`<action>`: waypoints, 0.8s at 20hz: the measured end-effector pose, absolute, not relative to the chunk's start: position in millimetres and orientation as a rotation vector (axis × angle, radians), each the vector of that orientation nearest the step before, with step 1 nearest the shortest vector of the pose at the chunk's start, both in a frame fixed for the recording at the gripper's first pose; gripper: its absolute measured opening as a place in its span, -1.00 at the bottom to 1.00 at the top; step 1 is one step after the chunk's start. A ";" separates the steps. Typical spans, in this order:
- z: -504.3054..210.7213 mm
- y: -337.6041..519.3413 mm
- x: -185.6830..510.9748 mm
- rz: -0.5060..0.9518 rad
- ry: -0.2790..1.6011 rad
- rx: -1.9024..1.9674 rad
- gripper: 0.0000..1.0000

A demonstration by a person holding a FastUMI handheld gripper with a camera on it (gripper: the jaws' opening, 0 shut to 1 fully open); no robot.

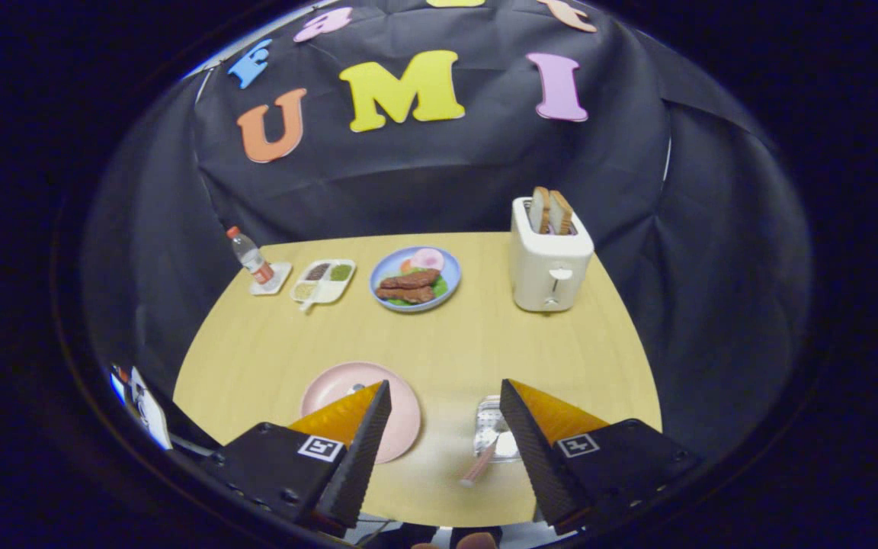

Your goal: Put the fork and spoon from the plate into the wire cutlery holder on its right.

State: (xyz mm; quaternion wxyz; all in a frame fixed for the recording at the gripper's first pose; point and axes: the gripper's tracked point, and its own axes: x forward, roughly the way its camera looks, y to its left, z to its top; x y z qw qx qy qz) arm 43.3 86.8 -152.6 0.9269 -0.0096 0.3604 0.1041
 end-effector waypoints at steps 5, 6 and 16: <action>-205.7 165.3 -3.6 0.269 0.743 -0.002 0.79; -217.5 176.8 -8.0 0.271 0.742 -0.007 0.80; -314.4 222.1 -18.8 0.235 0.816 -0.094 0.80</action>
